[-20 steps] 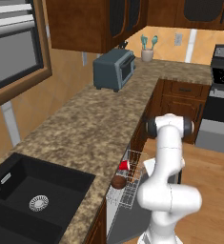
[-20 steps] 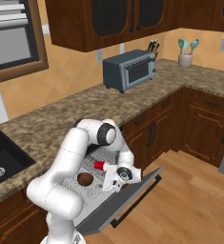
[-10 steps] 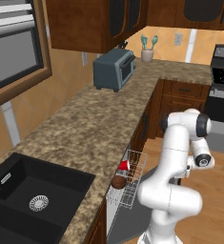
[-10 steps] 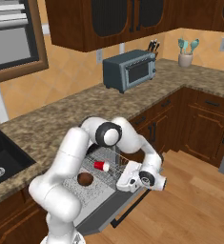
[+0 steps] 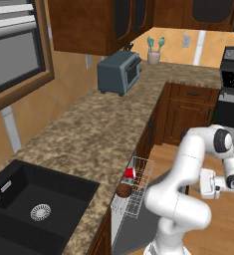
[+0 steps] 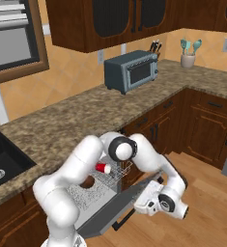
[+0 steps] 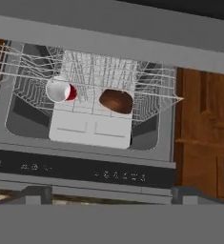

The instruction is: Pick up the cup and bowl from the counter, place them in the dishwasher, and close the dishwasher door.

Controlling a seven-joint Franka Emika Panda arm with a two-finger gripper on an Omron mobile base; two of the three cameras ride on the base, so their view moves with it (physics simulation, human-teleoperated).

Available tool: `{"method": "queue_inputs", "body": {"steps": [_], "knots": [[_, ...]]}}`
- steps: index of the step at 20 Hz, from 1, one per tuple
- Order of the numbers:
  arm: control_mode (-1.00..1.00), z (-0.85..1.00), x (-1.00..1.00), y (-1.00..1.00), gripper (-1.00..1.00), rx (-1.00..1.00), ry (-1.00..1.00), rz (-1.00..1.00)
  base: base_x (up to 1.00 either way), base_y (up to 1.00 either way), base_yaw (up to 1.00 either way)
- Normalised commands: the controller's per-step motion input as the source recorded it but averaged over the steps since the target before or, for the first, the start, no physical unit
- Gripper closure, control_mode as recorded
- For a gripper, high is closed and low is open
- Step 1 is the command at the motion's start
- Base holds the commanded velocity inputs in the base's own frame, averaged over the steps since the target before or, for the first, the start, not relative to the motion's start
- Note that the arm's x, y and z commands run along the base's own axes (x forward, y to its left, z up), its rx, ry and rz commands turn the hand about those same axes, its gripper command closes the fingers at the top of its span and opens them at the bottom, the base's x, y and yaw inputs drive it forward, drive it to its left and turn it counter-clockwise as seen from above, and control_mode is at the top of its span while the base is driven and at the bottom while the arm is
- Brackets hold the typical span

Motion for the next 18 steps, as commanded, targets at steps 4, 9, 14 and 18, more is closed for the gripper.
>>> {"method": "queue_inputs", "body": {"steps": [4, 9, 14, 18], "knots": [[-1.0, -0.87, -0.1, -0.68, -1.0, 0.0, -0.03, -0.09, 0.0, 0.0, 0.0], [-1.0, -1.0, -0.01, -0.27, -1.0, 0.0, -0.09, -0.04, 0.0, 0.0, 0.0], [-1.0, -1.0, 0.06, -0.01, -1.0, 0.0, -0.02, -0.02, 0.0, 0.0, 0.0], [-1.0, -0.89, 0.27, 0.01, -1.0, 0.0, 0.0, -0.03, 0.0, 0.0, 0.0]]}}
